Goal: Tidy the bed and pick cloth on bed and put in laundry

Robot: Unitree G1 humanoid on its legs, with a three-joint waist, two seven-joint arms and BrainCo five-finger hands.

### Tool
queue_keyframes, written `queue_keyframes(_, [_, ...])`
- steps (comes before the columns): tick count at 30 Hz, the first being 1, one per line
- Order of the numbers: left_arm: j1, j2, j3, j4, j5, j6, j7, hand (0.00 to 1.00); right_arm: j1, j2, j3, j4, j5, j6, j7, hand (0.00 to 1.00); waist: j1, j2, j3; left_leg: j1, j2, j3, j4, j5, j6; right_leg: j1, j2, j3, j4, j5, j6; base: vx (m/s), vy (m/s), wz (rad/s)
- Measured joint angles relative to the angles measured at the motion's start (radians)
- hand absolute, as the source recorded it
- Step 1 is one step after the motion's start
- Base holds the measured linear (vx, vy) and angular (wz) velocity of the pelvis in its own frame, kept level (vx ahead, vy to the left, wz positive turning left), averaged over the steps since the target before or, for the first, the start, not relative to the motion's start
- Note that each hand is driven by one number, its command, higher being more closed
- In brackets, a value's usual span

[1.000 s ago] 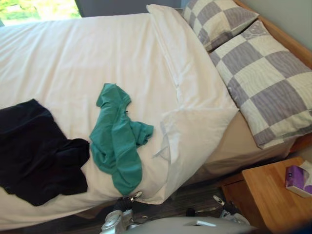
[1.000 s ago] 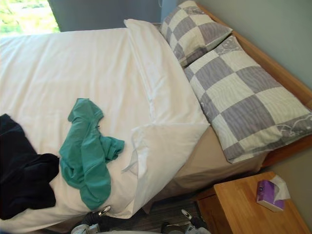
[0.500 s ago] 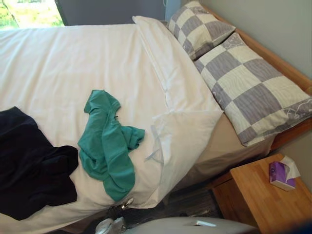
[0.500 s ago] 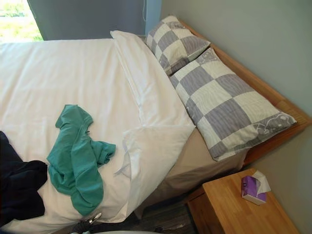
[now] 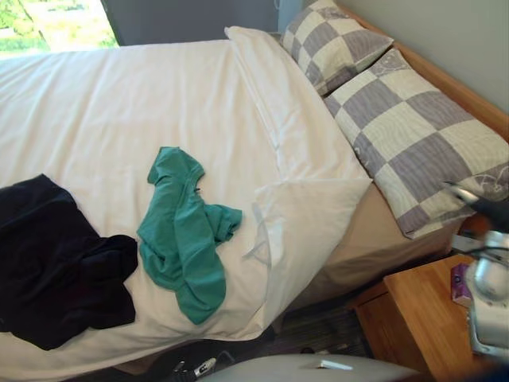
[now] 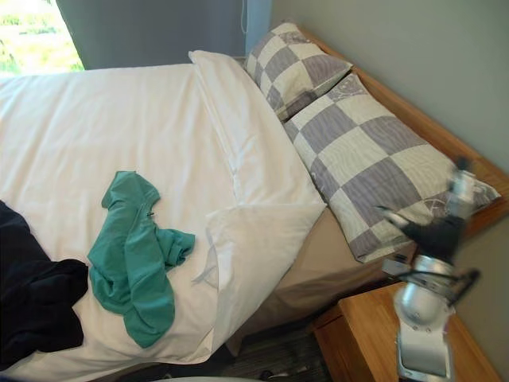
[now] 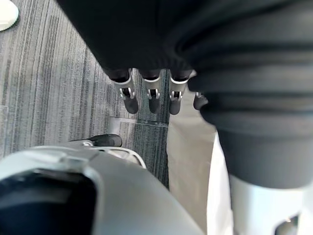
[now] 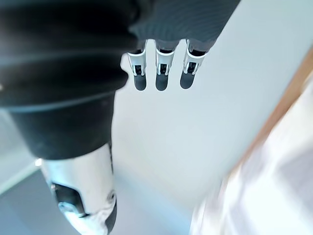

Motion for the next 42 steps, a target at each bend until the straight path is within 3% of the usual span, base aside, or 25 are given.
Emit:
queue_keyframes(4, [-0.008,0.018,-0.047,0.008,0.010,-0.003,0.021,0.00,-0.112,-0.036,0.202,0.039,-0.084,0.024,0.074,0.00,0.002,-0.002,0.007,-0.017,-0.003,-0.038,0.011,0.001,0.002,0.002,-0.008,-0.029,-0.005,0.000,0.000,0.03,-0.011,0.26])
queue_keyframes(7, [-0.027,0.031,-0.076,0.011,0.019,-0.004,0.022,0.00,-0.235,-0.061,0.310,0.140,-0.119,0.089,0.116,0.00,0.029,-0.011,0.025,-0.030,-0.003,-0.059,0.017,0.002,0.003,0.005,-0.012,-0.043,-0.005,0.002,-0.002,-0.02,-0.011,0.21])
queue_keyframes(10, [-0.072,0.046,-0.076,0.016,0.019,0.001,0.021,0.00,-0.397,-0.060,0.403,0.264,-0.137,0.172,0.135,0.00,0.052,-0.030,0.084,-0.065,-0.003,-0.101,0.034,0.011,0.017,-0.001,-0.014,-0.075,-0.015,0.023,-0.012,-0.05,-0.012,0.35])
queue_keyframes(13, [-0.120,0.059,-0.075,0.015,0.019,0.008,0.020,0.00,-0.482,-0.060,0.440,0.328,-0.155,0.212,0.132,0.00,0.065,-0.043,0.137,-0.108,0.000,-0.133,0.051,0.021,0.027,-0.017,-0.017,-0.084,-0.033,0.049,-0.026,-0.07,-0.006,0.37])
queue_keyframes(19, [-0.180,0.089,-0.072,-0.007,0.020,0.038,0.021,0.00,-0.605,-0.051,0.488,0.448,-0.190,0.249,0.121,0.00,0.106,-0.055,0.224,-0.189,0.001,-0.159,0.080,0.039,0.041,-0.072,-0.021,-0.080,-0.037,0.106,-0.035,-0.07,0.035,0.15])
queue_keyframes(29, [-0.261,0.124,-0.073,-0.035,0.019,0.040,0.026,0.00,-0.686,-0.042,0.489,0.575,-0.225,0.328,0.123,0.00,0.107,-0.058,0.334,-0.284,-0.019,-0.164,0.111,0.055,0.065,-0.157,-0.044,-0.032,-0.024,0.142,-0.039,-0.04,0.071,0.06])
queue_keyframes(30, [-0.266,0.124,-0.075,-0.043,0.018,0.038,0.025,0.00,-0.685,-0.043,0.489,0.584,-0.226,0.338,0.138,1.00,0.103,-0.055,0.337,-0.293,-0.021,-0.164,0.115,0.055,0.065,-0.163,-0.048,-0.028,-0.023,0.142,-0.038,0.01,0.036,-0.01])
queue_keyframes(35, [-0.292,0.133,-0.090,-0.060,0.018,0.038,0.023,0.00,-0.652,-0.044,0.485,0.605,-0.266,0.367,0.237,1.00,0.098,-0.057,0.346,-0.305,-0.021,-0.160,0.126,0.054,0.063,-0.173,-0.049,-0.023,-0.020,0.142,-0.038,0.02,0.018,-0.02])
queue_keyframes(39, [-0.292,0.149,-0.115,-0.080,0.019,0.045,0.020,0.00,-0.630,-0.059,0.469,0.607,-0.251,0.362,0.228,1.00,0.099,-0.059,0.347,-0.305,-0.019,-0.162,0.132,0.052,0.061,-0.174,-0.048,-0.023,-0.012,0.142,-0.038,0.00,0.000,0.00])
queue_keyframes(42, [-0.291,0.148,-0.115,-0.078,0.020,0.045,0.020,0.00,-0.569,-0.057,0.420,0.590,-0.170,0.334,0.179,1.00,0.108,-0.060,0.347,-0.305,-0.014,-0.154,0.133,0.052,0.061,-0.177,-0.044,-0.023,-0.005,0.142,-0.038,0.00,0.000,0.00])
